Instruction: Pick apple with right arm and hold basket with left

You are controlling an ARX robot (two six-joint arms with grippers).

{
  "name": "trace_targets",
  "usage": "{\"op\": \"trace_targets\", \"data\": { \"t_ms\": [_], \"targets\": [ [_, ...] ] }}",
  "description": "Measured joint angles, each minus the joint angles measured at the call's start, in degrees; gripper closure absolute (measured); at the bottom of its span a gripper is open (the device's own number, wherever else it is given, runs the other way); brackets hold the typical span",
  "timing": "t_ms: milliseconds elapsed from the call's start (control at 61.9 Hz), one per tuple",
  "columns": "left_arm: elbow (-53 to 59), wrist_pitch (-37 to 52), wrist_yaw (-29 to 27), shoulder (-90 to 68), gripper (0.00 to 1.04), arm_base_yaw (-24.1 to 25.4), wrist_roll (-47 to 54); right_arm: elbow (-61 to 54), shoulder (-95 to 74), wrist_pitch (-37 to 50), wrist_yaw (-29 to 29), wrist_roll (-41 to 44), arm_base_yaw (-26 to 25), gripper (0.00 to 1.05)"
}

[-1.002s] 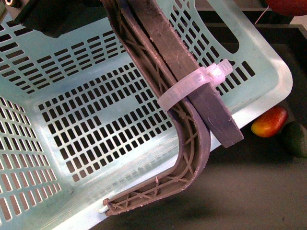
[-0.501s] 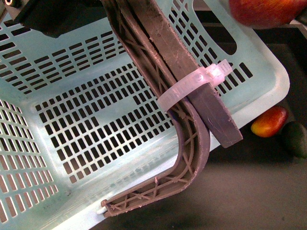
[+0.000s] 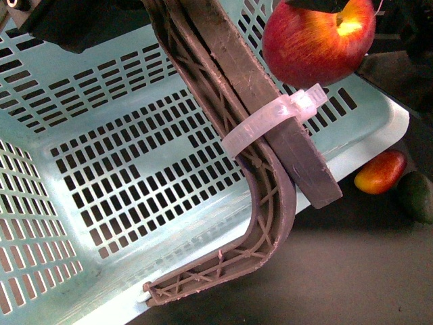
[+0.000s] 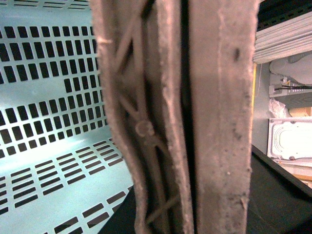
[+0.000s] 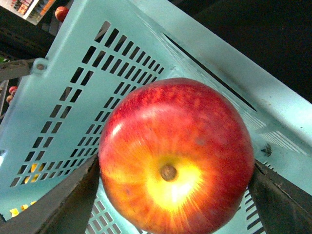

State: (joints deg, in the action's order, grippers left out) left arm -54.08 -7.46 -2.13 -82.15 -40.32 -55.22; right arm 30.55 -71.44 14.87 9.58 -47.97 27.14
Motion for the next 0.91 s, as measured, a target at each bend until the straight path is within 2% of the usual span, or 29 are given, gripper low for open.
{"op": "trace_targets", "data": {
  "t_ms": [162, 388, 533, 566, 582, 647, 695, 760, 905],
  "targets": [
    [0.0, 0.0, 0.0, -0.4, 0.89, 0.0, -0.2, 0.0, 4.7, -5.2, 1.5, 2.2, -4.5, 0.09],
    [0.0, 0.0, -0.6, -0.4, 0.89, 0.0, 0.1, 0.2, 16.3, -19.1, 10.6, 11.6, -15.7, 0.09],
    [0.0, 0.0, 0.7, -0.4, 0.89, 0.0, -0.2, 0.3, 17.5, -19.6, 10.3, 14.1, -16.5, 0.09],
    [0.0, 0.0, 0.6, -0.4, 0.89, 0.0, -0.2, -0.9, 17.6, -15.8, 8.6, 16.4, -17.1, 0.12],
    [0.0, 0.0, 0.5, -0.4, 0.89, 0.0, -0.2, -2.6, 18.0, -10.8, 5.3, 19.4, -17.7, 0.15],
    [0.0, 0.0, 0.0, -0.4, 0.89, 0.1, -0.1, -9.2, 19.6, 5.6, -0.9, 29.8, -19.0, 0.27],
    [0.0, 0.0, -0.3, -0.4, 0.89, 0.1, -0.1, -12.8, 21.2, 13.3, -2.7, 35.8, -19.4, 0.36],
    [0.0, 0.0, -0.4, -0.4, 0.89, 0.1, -0.1, -15.3, 23.2, 17.5, -3.2, 41.2, -20.3, 0.46],
    [0.0, 0.0, -0.3, -0.4, 0.89, 0.1, -0.1, -19.2, 26.7, 18.0, -4.4, 45.6, -21.8, 0.69]
  ]
}}
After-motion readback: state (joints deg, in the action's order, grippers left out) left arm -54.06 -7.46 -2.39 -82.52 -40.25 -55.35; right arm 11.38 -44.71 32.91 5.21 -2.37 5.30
